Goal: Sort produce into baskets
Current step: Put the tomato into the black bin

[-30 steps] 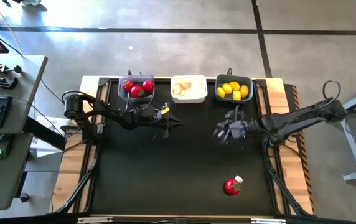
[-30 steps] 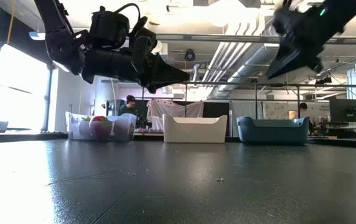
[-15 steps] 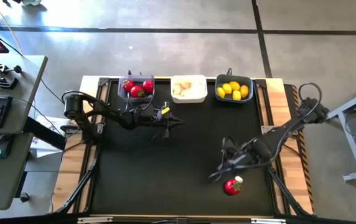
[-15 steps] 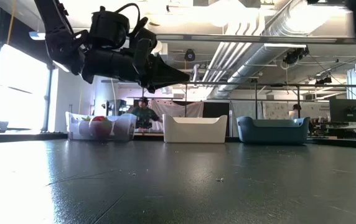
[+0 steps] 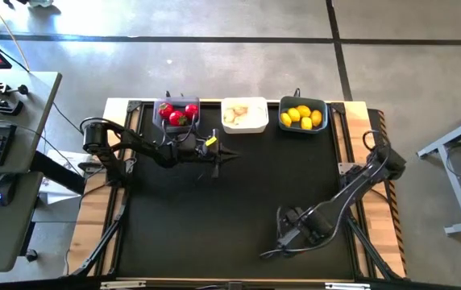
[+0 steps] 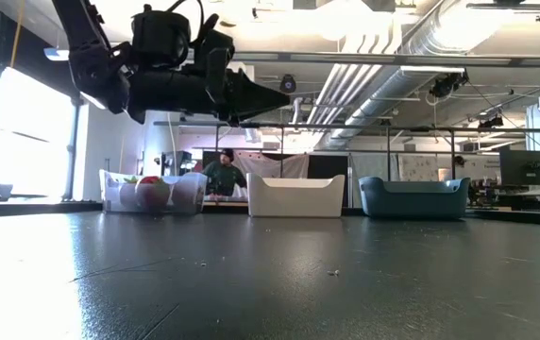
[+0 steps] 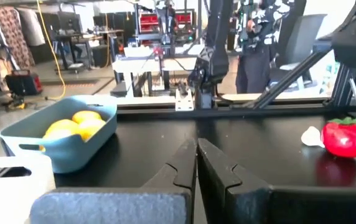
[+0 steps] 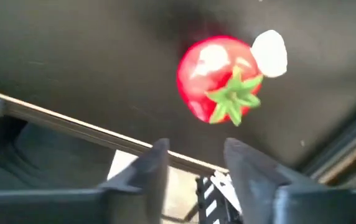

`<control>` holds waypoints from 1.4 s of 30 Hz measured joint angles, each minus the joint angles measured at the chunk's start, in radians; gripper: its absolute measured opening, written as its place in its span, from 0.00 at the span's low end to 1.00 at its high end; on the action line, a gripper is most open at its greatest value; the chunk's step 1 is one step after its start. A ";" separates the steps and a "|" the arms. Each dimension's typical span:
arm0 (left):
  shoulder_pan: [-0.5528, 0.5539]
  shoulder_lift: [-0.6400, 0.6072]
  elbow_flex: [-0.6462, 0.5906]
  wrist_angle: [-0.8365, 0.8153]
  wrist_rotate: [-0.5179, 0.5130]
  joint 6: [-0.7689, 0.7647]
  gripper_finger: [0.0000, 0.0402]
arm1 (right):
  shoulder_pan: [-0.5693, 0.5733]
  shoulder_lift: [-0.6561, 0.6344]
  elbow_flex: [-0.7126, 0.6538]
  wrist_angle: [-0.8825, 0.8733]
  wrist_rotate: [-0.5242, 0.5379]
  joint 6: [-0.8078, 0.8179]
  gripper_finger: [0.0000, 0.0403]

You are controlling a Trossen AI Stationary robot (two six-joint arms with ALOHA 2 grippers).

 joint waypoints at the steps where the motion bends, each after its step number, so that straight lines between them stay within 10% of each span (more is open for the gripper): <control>1: 0.000 0.000 0.000 0.003 0.000 0.001 0.00 | 0.000 0.013 0.008 -0.003 -0.011 0.004 0.44; 9: 0.000 0.000 0.000 0.004 0.000 0.001 0.00 | -0.001 0.059 0.016 -0.013 -0.020 0.004 0.74; 42: 0.015 0.000 0.000 -0.002 0.000 -0.006 0.00 | -0.035 0.077 -0.261 0.240 -0.110 -0.246 0.75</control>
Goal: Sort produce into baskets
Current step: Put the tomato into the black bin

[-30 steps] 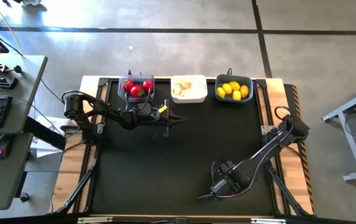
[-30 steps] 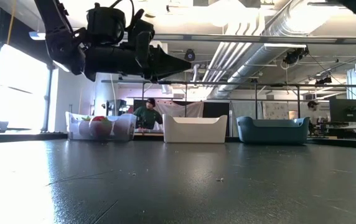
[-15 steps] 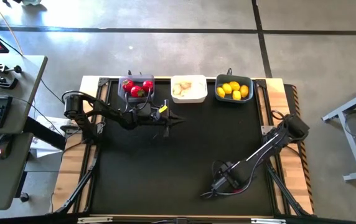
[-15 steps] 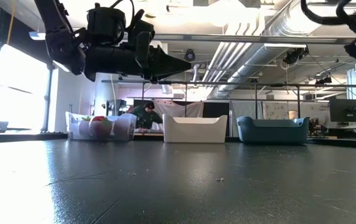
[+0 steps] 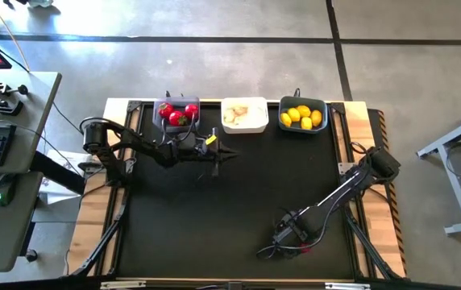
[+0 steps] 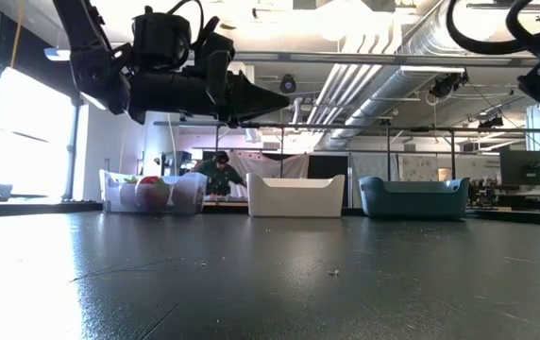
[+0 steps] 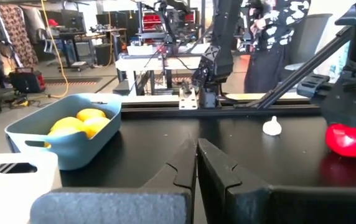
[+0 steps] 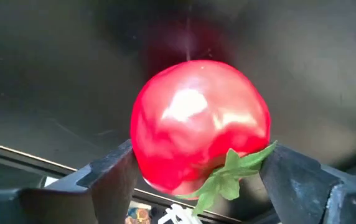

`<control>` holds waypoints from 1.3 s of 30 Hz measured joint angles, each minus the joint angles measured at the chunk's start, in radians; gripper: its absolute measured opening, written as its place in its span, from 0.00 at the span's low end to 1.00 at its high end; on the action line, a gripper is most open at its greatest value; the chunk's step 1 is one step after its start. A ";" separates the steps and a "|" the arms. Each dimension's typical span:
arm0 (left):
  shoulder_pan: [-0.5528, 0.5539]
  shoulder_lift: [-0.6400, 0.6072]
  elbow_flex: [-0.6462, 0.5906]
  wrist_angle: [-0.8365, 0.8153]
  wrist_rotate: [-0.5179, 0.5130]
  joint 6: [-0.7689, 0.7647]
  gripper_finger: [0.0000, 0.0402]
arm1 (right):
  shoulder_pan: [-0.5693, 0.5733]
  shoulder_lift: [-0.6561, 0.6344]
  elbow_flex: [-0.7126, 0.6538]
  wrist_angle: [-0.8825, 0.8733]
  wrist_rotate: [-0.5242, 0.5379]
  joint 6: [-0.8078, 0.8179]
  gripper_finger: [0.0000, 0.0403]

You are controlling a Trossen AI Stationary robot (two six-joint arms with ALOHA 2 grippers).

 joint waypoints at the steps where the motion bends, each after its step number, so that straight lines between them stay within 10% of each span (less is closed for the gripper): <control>1: 0.003 0.000 0.000 -0.002 0.000 0.000 0.00 | -0.006 0.000 0.000 0.001 0.001 -0.016 0.75; 24: 0.108 -0.192 -0.121 -0.049 0.059 0.059 0.00 | -0.348 -0.173 -0.004 -0.175 0.302 -0.716 0.64; 39: 0.126 -0.537 -0.382 -0.054 -0.075 0.101 0.00 | -0.731 -0.175 -0.012 0.472 0.435 -1.296 0.64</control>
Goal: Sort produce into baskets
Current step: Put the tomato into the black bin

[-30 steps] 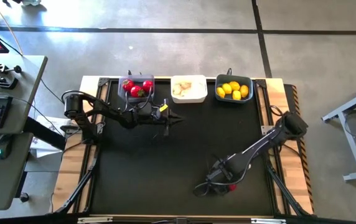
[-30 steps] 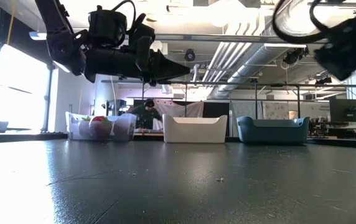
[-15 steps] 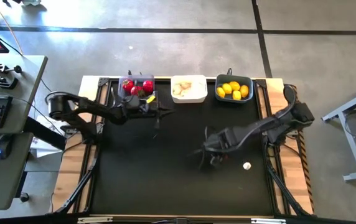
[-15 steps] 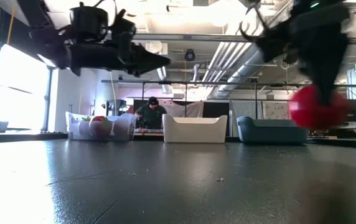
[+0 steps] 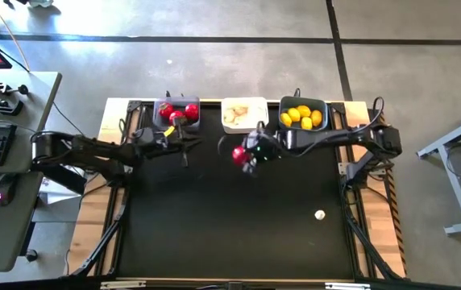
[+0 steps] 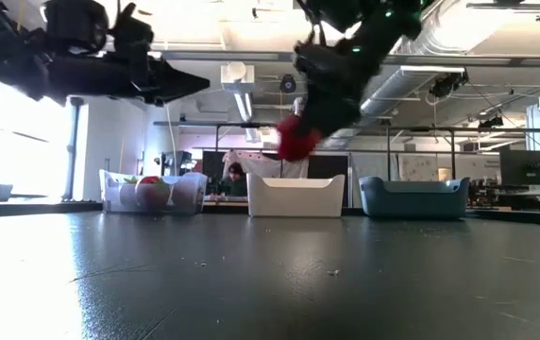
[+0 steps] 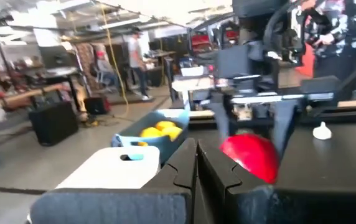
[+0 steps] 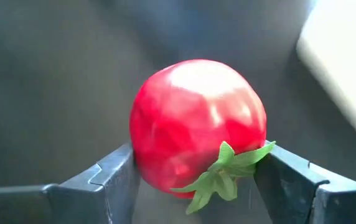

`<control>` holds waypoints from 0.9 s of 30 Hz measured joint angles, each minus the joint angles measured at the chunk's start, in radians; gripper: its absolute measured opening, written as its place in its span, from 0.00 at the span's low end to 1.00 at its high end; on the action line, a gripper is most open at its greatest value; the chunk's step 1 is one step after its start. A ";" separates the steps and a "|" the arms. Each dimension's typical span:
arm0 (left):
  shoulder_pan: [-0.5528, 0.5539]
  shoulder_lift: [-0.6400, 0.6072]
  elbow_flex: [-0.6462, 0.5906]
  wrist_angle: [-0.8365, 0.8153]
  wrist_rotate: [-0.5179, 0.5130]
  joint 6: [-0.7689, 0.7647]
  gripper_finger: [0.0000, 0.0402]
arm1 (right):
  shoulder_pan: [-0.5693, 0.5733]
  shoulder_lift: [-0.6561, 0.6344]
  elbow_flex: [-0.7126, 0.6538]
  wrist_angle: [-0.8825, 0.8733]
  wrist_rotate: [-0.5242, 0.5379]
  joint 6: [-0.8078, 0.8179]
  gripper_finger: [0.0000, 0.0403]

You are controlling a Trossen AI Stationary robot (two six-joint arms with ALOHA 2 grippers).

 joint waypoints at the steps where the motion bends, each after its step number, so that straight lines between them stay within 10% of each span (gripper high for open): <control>1: 0.000 -0.017 -0.008 0.000 -0.006 0.006 0.00 | -0.014 -0.001 -0.013 0.079 0.006 -0.013 0.64; 14: -0.031 -0.072 -0.018 -0.031 -0.177 0.116 0.15 | -0.134 -0.001 -0.294 1.080 0.013 0.140 0.64; 27: -0.161 -0.027 0.187 -0.028 -0.354 0.393 0.55 | -0.131 -0.001 -0.292 1.400 0.119 0.352 0.64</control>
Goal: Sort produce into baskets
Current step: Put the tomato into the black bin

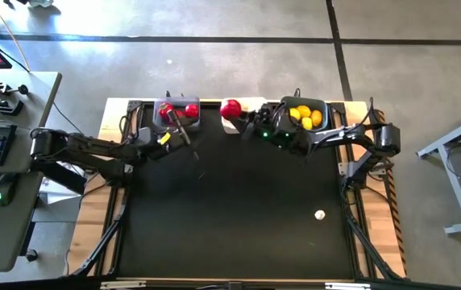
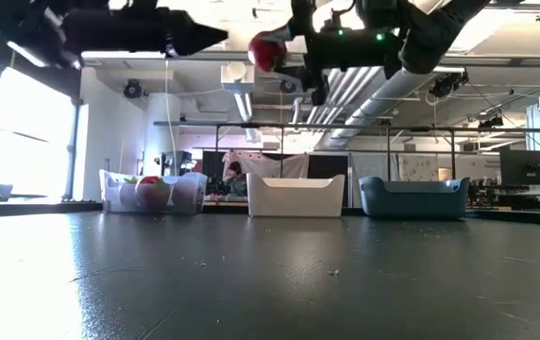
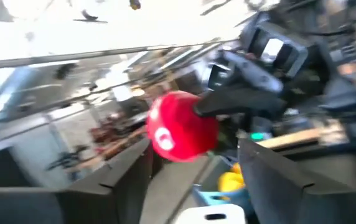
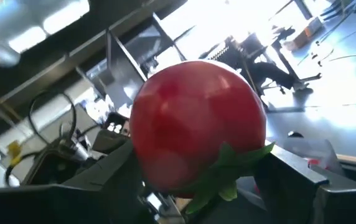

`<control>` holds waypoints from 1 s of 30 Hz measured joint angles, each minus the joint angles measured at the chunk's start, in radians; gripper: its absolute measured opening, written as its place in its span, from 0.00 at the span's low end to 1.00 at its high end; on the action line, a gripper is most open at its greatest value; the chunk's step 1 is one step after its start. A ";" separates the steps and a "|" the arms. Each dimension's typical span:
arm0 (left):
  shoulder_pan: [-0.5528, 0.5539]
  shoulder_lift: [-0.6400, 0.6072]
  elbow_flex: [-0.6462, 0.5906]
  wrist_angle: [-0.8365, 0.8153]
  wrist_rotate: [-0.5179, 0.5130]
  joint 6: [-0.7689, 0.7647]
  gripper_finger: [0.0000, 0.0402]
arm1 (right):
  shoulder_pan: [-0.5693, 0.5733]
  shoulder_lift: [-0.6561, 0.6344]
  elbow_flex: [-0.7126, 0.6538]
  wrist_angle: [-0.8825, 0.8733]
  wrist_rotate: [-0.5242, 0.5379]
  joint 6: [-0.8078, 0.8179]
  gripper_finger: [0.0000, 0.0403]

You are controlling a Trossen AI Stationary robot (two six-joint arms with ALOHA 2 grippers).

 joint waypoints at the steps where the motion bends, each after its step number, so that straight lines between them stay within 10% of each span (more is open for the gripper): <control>1: -0.006 0.012 0.021 0.001 -0.030 0.017 0.58 | 0.000 0.000 0.004 0.004 0.004 0.011 0.64; 30: -0.037 0.234 0.293 -0.038 -0.321 0.045 0.68 | 0.024 0.000 0.059 0.067 0.034 -0.043 0.64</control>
